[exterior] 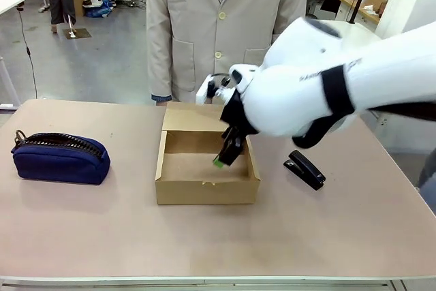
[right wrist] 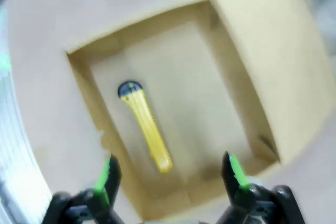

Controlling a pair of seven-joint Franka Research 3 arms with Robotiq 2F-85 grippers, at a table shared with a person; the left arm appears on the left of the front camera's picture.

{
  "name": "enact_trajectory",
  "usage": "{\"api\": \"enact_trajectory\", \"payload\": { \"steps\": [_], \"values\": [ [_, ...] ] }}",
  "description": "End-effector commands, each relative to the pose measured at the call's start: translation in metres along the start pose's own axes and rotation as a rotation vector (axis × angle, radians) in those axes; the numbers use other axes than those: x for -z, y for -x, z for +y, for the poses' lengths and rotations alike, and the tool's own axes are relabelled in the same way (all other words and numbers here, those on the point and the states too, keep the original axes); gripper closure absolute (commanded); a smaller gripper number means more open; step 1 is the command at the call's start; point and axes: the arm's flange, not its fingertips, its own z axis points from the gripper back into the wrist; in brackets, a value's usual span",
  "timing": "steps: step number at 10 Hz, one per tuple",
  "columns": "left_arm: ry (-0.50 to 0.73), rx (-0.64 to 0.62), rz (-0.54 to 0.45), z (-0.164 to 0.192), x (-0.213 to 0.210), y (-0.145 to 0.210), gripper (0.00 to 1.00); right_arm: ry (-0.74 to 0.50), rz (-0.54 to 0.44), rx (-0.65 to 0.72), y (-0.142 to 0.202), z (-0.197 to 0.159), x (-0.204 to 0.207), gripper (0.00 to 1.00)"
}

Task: Pack the item into the box.
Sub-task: Pick up the item indicated by the person and place it inside the Mailer Box.

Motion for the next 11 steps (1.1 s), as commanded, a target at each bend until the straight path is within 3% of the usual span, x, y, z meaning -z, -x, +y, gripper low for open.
{"api": "enact_trajectory", "payload": {
  "steps": [1, 2, 3, 4, 5, 8, 10, 11],
  "values": [
    [0.025, 0.02, -0.009, -0.003, 0.001, -0.001, 0.0, -0.016, -0.129, 0.456, 0.018, -0.029, -0.09, 0.0],
    [0.025, 0.02, -0.009, -0.003, 0.001, -0.001, 0.0, -0.04, -0.19, 0.77, 0.043, -0.047, -0.131, 0.0],
    [0.025, 0.02, -0.009, -0.003, 0.001, -0.001, 0.0, -0.141, -0.222, 0.975, 0.072, -0.061, -0.158, 0.0],
    [0.025, 0.02, -0.009, -0.003, 0.001, -0.001, 0.0, -0.161, -0.269, 1.165, 0.109, -0.076, -0.176, 0.0],
    [0.025, 0.02, -0.009, -0.003, 0.001, -0.001, 0.0, -0.234, -0.329, 1.279, 0.149, -0.088, -0.191, 0.0],
    [0.025, 0.02, -0.009, -0.003, 0.001, -0.001, 0.0, -0.617, -0.623, 1.42, 0.273, -0.082, -0.231, 0.0],
    [0.025, 0.02, -0.009, -0.003, 0.001, -0.001, 0.0, -0.799, -0.775, 1.499, 0.346, -0.091, -0.248, 0.0],
    [0.025, 0.02, -0.009, -0.003, 0.001, -0.001, 0.0, -0.805, -0.874, 1.587, 0.381, -0.103, -0.253, 0.0]
  ]
}}
